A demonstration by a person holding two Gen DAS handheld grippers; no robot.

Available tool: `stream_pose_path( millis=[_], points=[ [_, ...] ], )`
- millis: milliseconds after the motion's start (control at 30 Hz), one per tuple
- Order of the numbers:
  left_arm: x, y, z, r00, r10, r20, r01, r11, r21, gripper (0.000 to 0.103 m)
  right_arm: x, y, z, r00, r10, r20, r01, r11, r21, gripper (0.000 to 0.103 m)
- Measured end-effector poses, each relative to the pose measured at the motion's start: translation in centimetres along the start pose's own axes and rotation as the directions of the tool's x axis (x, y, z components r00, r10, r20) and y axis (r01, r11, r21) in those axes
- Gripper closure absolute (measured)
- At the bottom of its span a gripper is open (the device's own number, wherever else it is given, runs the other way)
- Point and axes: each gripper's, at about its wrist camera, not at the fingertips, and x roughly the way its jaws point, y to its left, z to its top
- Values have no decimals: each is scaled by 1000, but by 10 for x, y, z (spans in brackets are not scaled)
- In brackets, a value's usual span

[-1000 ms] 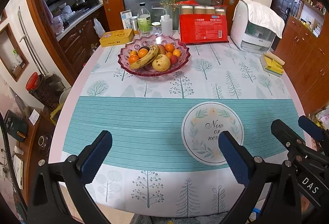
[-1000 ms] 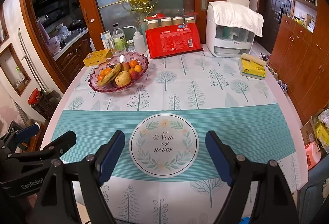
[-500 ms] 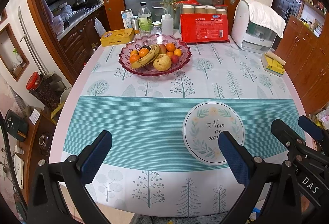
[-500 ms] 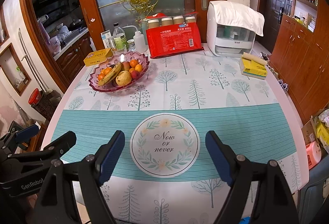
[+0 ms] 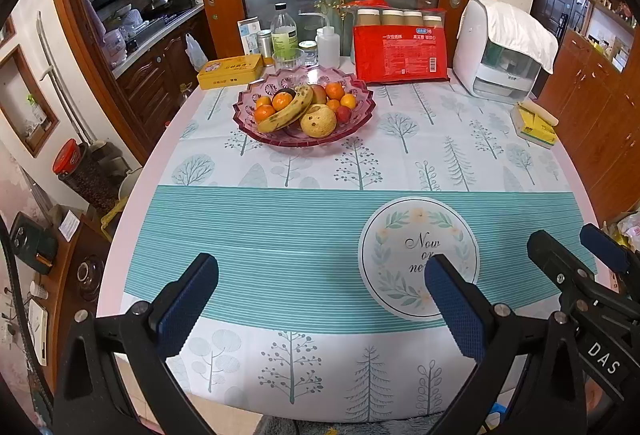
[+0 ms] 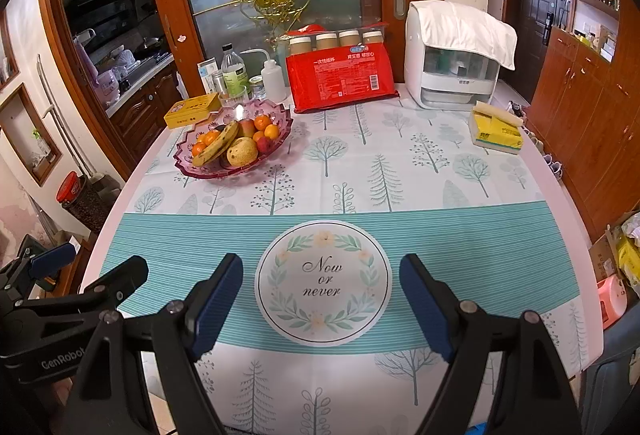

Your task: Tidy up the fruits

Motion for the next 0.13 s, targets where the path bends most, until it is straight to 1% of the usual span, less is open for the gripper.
stream_pose_path(
  millis=[133],
  points=[
    [1,4,-5,1000,-1,-10,1,1000,-3,0,-1,1,-1,1000,0,-4,0,1000,-1,22]
  ],
)
